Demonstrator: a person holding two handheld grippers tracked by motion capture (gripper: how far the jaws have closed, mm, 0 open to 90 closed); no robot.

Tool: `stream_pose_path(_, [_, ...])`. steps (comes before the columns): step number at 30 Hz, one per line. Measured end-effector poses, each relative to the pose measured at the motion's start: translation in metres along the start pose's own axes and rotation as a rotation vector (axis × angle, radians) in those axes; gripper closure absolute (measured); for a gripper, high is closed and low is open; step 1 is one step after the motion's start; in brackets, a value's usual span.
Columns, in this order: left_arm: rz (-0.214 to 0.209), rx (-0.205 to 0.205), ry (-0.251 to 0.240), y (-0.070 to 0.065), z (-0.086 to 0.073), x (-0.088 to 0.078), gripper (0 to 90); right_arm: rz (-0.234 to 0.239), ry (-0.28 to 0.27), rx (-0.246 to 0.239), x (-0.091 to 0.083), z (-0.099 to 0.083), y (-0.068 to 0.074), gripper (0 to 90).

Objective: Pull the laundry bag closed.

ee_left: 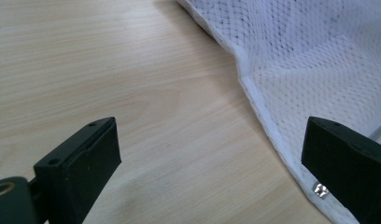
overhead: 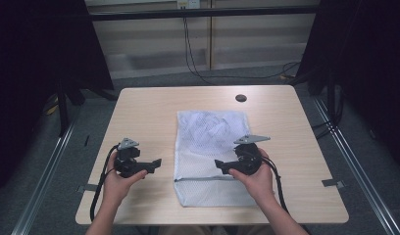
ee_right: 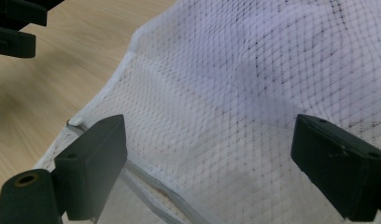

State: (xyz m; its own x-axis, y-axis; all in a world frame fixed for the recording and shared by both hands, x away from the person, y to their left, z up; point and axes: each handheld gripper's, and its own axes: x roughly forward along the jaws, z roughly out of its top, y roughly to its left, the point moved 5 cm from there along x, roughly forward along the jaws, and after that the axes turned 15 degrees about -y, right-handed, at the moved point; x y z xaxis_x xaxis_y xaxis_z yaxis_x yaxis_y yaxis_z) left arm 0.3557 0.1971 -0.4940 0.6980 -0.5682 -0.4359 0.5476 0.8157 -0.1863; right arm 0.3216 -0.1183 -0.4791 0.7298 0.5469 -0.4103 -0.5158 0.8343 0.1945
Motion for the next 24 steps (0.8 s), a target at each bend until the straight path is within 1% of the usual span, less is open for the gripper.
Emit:
stream_pose_path(1, [-0.009, -0.009, 0.002, -0.001, 0.0, 0.0, 4.3, 0.008, -0.001, -0.002, 0.001, 0.0, 0.001, 11.2])
stream_pose_path(3, [-0.015, -0.017, 0.0, -0.002, 0.0, 0.0, 4.3, 0.017, 0.003, 0.009, 0.002, 0.0, 0.003, 11.3])
stream_pose_path(5, [-0.013, -0.018, 0.012, -0.004, -0.001, 0.0, 4.3, 0.026, 0.001, 0.003, 0.004, 0.0, 0.005, 11.4])
stream_pose_path(6, [-0.027, -0.036, 0.014, -0.006, -0.002, 0.0, 4.3, 0.032, 0.005, 0.007, 0.006, 0.0, 0.007, 11.4])
stream_pose_path(7, [-0.027, -0.036, 0.014, -0.006, -0.002, 0.0, 4.3, 0.032, 0.005, 0.007, 0.006, 0.0, 0.007, 11.4])
stream_pose_path(8, [-0.028, -0.022, 0.025, -0.008, -0.003, -0.002, 4.3, 0.041, 0.009, 0.007, 0.009, -0.001, 0.009, 11.8])
stream_pose_path(9, [-0.028, -0.022, 0.025, -0.008, -0.003, -0.002, 4.3, 0.046, 0.013, 0.011, 0.01, -0.001, 0.011, 11.8])
stream_pose_path(10, [-0.04, -0.012, 0.034, -0.01, -0.004, -0.003, 4.3, 0.056, 0.014, 0.012, 0.013, -0.001, 0.013, 12.2])
stream_pose_path(11, [-0.04, -0.012, 0.034, -0.01, -0.004, -0.003, 4.4, 0.065, 0.015, 0.016, 0.015, -0.002, 0.015, 12.5])
stream_pose_path(12, [-0.044, -0.027, 0.029, -0.013, -0.004, -0.003, 4.4, 0.075, 0.017, 0.022, 0.017, -0.002, 0.017, 12.9])
stream_pose_path(13, [-0.049, -0.027, 0.03, -0.014, -0.004, -0.003, 4.3, 0.084, 0.016, 0.023, 0.019, -0.002, 0.02, 13.4])
stream_pose_path(14, [-0.049, -0.027, 0.03, -0.014, -0.004, -0.003, 4.4, 0.084, 0.016, 0.023, 0.019, -0.002, 0.02, 13.4])
stream_pose_path(15, [-0.059, -0.022, 0.037, -0.015, -0.004, -0.005, 4.6, 0.107, 0.015, 0.032, 0.022, -0.002, 0.024, 14.4])
stream_pose_path(16, [-0.063, -0.029, 0.036, -0.017, -0.004, -0.004, 4.6, 0.117, 0.019, 0.046, 0.024, -0.002, 0.027, 14.7])
stream_pose_path(18, [-0.068, -0.029, 0.04, -0.018, -0.005, -0.004, 4.6, 0.146, 0.019, 0.063, 0.027, -0.003, 0.031, 19.0])
stream_pose_path(19, [-0.07, -0.033, 0.04, -0.019, -0.005, -0.004, 4.6, 0.146, 0.019, 0.063, 0.027, -0.003, 0.031, 19.0])
stream_pose_path(20, [-0.074, -0.034, 0.047, -0.02, -0.006, -0.004, 4.5, 0.169, 0.025, 0.079, 0.03, -0.004, 0.036, 23.2])
stream_pose_path(22, [-0.078, -0.03, 0.057, -0.022, -0.009, -0.004, 4.6, 0.2, 0.035, 0.087, 0.033, -0.004, 0.042, 25.2])
stream_pose_path(23, [-0.078, -0.03, 0.057, -0.022, -0.009, -0.004, 4.7, 0.204, 0.043, 0.096, 0.034, -0.005, 0.044, 26.7])
stream_pose_path(24, [-0.075, -0.031, 0.06, -0.023, -0.01, -0.004, 4.8, 0.22, 0.052, 0.104, 0.035, -0.006, 0.047, 30.1])
